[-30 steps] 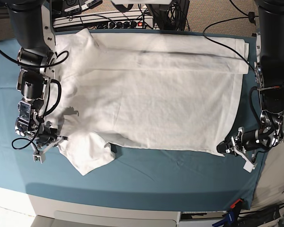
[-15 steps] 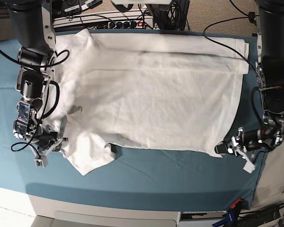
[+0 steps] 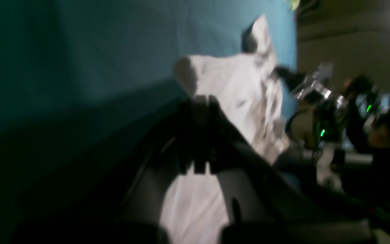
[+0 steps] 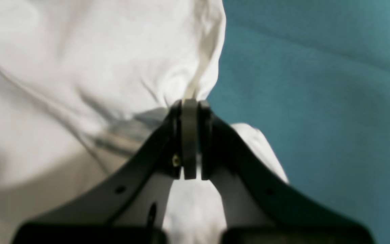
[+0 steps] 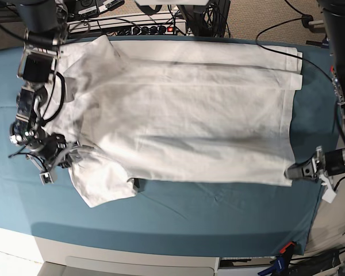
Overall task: Fold the T-shirt properly
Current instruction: 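Lift and fold the grasped edge toward the first fold with both grippers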
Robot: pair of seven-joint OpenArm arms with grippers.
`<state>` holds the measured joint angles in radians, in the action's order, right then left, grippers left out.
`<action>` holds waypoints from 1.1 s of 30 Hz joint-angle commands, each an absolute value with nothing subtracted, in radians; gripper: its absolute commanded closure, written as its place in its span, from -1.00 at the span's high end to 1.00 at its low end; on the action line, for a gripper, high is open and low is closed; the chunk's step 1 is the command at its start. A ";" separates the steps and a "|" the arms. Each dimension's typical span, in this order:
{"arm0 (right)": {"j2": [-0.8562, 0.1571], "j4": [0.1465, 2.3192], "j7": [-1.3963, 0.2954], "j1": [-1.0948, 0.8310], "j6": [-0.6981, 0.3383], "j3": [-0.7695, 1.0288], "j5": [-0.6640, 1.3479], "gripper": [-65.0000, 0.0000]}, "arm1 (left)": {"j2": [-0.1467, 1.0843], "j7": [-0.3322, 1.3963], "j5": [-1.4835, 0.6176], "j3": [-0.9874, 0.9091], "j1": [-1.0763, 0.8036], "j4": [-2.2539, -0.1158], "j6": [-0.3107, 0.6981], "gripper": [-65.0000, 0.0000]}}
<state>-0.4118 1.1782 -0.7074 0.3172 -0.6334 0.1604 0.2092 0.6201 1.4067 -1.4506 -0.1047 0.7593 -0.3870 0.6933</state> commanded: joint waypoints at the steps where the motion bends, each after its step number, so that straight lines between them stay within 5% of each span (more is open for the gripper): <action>1: -0.445 1.223 -0.698 0.327 -0.633 0.165 0.221 -1.00 | 0.651 1.396 -1.484 -0.108 0.792 -0.403 0.698 -1.00; 17: -0.548 1.378 -0.736 0.157 -0.632 0.204 0.273 -1.00 | 0.730 1.396 -1.484 -0.107 0.780 -0.405 0.698 -1.00; 33: -0.563 1.382 -0.833 0.135 -0.679 0.347 0.452 -1.00 | 0.729 1.396 -1.484 -0.108 0.564 -0.567 0.689 -1.00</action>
